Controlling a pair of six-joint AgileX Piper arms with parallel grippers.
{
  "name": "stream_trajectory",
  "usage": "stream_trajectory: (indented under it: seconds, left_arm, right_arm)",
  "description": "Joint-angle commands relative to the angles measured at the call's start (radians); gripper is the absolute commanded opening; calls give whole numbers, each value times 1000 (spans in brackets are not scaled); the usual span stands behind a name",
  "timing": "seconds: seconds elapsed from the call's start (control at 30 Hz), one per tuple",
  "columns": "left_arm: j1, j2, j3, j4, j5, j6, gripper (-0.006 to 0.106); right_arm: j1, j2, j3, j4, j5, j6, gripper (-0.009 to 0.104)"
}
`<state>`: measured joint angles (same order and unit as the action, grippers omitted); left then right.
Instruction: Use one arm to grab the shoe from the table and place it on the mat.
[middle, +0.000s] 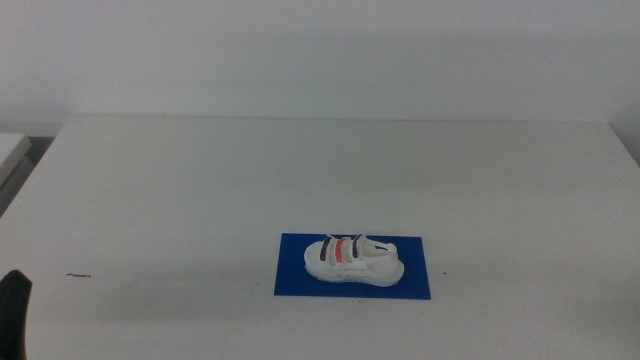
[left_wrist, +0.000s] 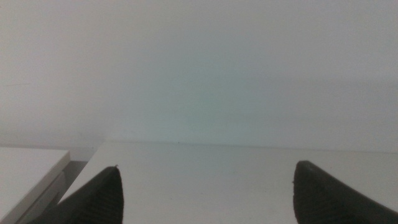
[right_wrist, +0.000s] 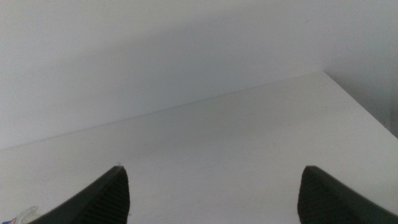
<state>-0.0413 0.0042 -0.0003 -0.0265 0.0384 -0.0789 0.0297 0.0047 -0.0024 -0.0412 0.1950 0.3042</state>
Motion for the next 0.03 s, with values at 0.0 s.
stream_trajectory:
  seconds: [0.0]
  left_arm:
    - [-1,-4,0,-7,-7,3,94]
  right_arm:
    - [2,-5,2,-7,-8,-4,79]
